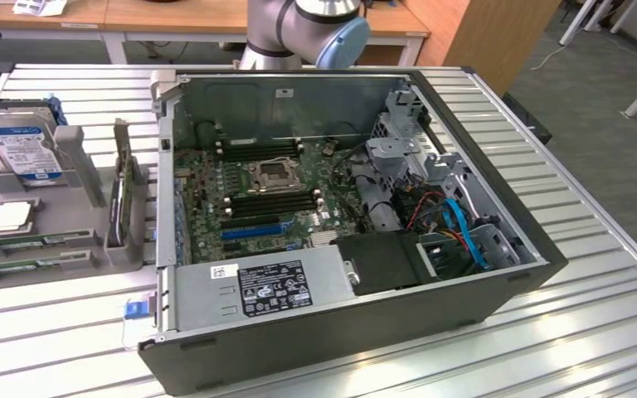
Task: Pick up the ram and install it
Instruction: 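Reach for the ram, then pick up the ram and move it above insertion slot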
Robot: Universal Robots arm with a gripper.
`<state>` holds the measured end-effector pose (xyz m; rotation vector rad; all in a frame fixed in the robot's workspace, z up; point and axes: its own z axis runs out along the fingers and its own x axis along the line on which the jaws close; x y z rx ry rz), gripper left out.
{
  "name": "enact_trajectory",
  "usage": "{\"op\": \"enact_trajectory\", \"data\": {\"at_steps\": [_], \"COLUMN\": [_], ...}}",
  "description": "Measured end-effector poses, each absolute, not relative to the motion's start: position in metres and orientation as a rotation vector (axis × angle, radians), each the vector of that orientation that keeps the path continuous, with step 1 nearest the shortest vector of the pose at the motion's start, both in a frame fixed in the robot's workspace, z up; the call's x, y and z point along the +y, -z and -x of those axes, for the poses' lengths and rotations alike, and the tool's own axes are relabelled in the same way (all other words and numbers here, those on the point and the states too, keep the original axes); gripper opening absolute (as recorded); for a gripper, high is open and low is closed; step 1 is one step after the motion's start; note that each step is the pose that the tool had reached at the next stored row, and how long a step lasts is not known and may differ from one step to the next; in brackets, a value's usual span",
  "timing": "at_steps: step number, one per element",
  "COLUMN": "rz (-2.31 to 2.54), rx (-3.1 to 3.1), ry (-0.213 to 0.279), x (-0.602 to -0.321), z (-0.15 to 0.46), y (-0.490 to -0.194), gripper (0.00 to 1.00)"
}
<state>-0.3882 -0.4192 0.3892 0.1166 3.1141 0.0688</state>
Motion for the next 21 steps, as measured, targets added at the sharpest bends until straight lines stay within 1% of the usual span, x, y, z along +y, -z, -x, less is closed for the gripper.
{"op": "enact_trajectory", "data": {"at_steps": [10,21], "rz": [-0.117,-0.117], "rx": [3.115,3.115], "ry": [-0.069,-0.069], "x": [-0.4288,-0.4289], "z": [0.3871,0.387], "y": [-0.3892,-0.3892], "gripper": [0.1,0.1]}}
